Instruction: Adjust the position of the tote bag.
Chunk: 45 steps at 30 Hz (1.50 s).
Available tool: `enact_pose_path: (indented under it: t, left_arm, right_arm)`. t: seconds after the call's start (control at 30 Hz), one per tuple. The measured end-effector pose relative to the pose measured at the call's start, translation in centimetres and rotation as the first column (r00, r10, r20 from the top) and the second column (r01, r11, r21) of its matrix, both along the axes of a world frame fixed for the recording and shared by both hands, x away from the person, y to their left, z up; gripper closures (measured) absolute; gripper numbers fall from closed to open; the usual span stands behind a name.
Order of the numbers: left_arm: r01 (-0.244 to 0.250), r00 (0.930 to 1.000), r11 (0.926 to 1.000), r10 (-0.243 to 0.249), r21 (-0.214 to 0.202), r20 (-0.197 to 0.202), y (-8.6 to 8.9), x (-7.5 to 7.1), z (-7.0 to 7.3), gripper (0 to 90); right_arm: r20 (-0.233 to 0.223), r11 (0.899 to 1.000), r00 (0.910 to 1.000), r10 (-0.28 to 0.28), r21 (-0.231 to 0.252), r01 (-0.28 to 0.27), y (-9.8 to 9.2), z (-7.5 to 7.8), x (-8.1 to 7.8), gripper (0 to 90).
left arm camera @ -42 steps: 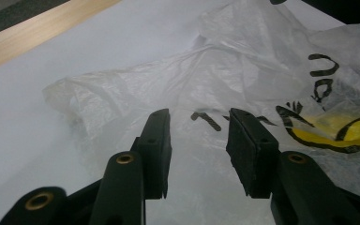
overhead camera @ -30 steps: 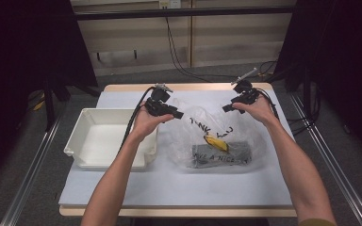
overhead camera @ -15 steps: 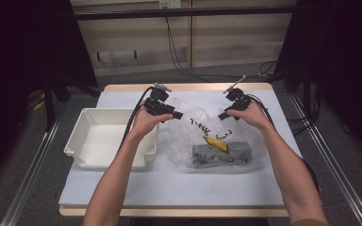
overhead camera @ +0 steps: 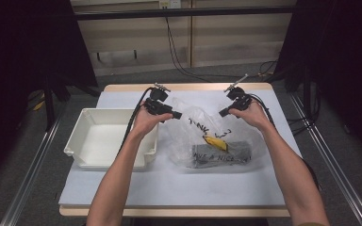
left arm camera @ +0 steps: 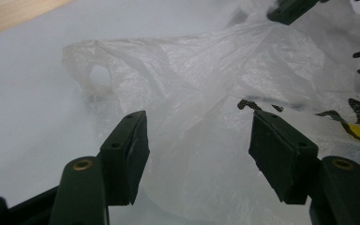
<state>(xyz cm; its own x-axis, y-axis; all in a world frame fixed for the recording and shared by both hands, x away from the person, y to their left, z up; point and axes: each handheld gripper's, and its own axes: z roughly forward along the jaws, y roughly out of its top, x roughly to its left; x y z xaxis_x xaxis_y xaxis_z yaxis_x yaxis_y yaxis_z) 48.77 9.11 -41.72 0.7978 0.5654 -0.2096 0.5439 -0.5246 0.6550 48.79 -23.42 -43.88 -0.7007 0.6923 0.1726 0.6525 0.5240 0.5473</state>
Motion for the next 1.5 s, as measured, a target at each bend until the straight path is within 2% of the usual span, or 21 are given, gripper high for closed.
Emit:
enact_pose_path:
  t: [0.13,0.17,0.2,0.23,0.27,0.3,0.33,0.37,0.4,0.5,0.57,0.6,0.7,0.73,0.77,0.8,1.0,1.13,1.33,1.37,1.5]
  left_arm:
    - [-0.006,0.9999,0.9999,0.006,0.014,-0.009,-0.2,0.2,-0.5,37.7]
    - [-0.02,0.9998,0.9994,0.021,0.027,-0.007,-0.4,0.2,-0.6,40.6]
    - [0.014,0.9999,0.9974,-0.014,0.071,0.004,-0.2,0.4,-0.7,44.4]
    - [0.014,0.9999,0.9974,-0.014,0.071,0.004,-0.2,0.4,-0.7,49.5]
    - [0.026,0.9996,0.9941,-0.025,0.105,-0.009,-0.3,0.5,-1.0,56.4]
    - [0.026,0.9996,0.9941,-0.025,0.105,-0.009,-0.3,0.5,-1.0,62.5]
    - [-0.005,0.9998,0.9959,0.007,0.09,-0.018,-0.4,0.4,-1.3,70.5]
    - [-0.005,0.9998,0.9959,0.007,0.09,-0.018,-0.4,0.4,-1.3,74.7]
    - [0.019,0.9998,0.9938,-0.018,0.11,-0.01,-0.2,0.5,-1.4,77.6]
    - [0.026,0.9996,0.9944,-0.024,0.103,-0.015,0.0,0.6,-1.4,90.0]
    - [0.04,0.999,0.9951,-0.038,0.09,-0.024,0.2,0.7,-1.3,90.0]
    - [0.04,0.9991,0.9945,-0.039,0.096,-0.02,0.1,0.6,-1.3,90.0]
    - [0.047,0.9988,0.9959,-0.046,0.078,-0.016,0.0,0.4,-1.1,90.0]
    - [0.046,0.9989,0.9978,-0.046,0.047,-0.005,0.0,0.2,-0.8,90.0]
    - [0.046,0.9989,0.9978,-0.046,0.047,-0.005,0.0,0.2,-0.8,90.0]
    - [0.03,0.9995,0.9995,-0.03,0.011,0.004,-0.2,-0.2,-0.4,90.0]
    - [0.068,0.9967,0.9976,-0.067,-0.014,0.045,-0.4,-1.1,0.7,90.0]
    - [0.071,0.9963,0.9968,-0.07,-0.036,0.05,-0.2,-2.0,1.1,90.0]
    - [0.079,0.9937,0.9901,-0.069,-0.116,0.089,0.9,-3.6,1.5,90.0]
    - [0.081,0.9935,0.989,-0.07,-0.124,0.09,1.1,-3.9,1.7,90.0]
    - [0.097,0.9903,0.9849,-0.081,-0.143,0.113,1.2,-4.8,2.3,90.0]
  right_arm:
    - [0.012,1.0,0.9999,-0.005,0.015,0.005,-0.3,0.5,-0.3,90.0]
    - [0.014,1.0,0.9999,-0.004,0.018,0.004,-0.3,0.7,-0.3,90.0]
    - [0.017,1.0,0.9999,-0.001,0.021,0.0,-0.3,0.8,-0.4,90.0]
    - [0.018,1.0,0.9998,-0.005,0.026,0.005,-0.3,0.9,-0.4,90.0]
    - [0.02,0.999,0.9998,-0.003,0.036,0.002,-0.3,0.9,-0.5,90.0]
    - [0.025,0.999,0.9997,0.0,0.036,-0.001,-0.4,1.0,-0.5,90.0]
    - [0.024,0.999,0.9997,-0.003,0.039,0.002,-0.4,1.0,-0.6,90.0]
    - [0.024,0.999,0.9997,-0.003,0.039,0.002,-0.4,1.0,-0.6,90.0]
    - [0.031,0.999,0.9995,-0.003,0.041,0.001,-0.6,1.1,-0.7,90.0]
    - [0.033,0.999,0.9994,-0.01,0.045,0.008,-0.7,1.1,-0.8,90.0]
    - [0.036,0.999,0.9993,-0.01,0.048,0.008,-0.9,1.2,-0.9,90.0]
    - [0.038,0.998,0.9991,-0.018,0.053,0.016,-1.0,1.2,-1.0,90.0]
    - [0.05,0.998,0.9985,-0.022,0.06,0.019,-1.3,1.4,-1.1,90.0]
    - [0.048,0.998,0.9985,-0.026,0.065,0.022,-1.3,1.6,-1.2,90.0]
    - [0.048,0.998,0.9985,-0.026,0.065,0.022,-1.3,1.6,-1.2,90.0]
    - [0.07,0.997,0.9975,-0.009,0.071,0.004,-1.4,1.8,-1.3,90.0]
    - [0.096,0.995,0.9949,-0.031,0.101,0.021,-1.7,2.8,-2.0,90.0]
    - [0.122,0.992,0.9919,-0.037,0.123,0.022,-2.2,3.6,-2.7,90.0]
    - [0.156,0.982,0.986,-0.058,0.185,0.029,-3.4,4.9,-4.3,90.0]
    - [0.159,0.979,0.9857,-0.057,0.201,0.024,-3.5,5.0,-4.5,90.0]
    - [0.174,0.978,0.9838,-0.046,0.211,0.008,-3.6,5.3,-5.3,90.0]
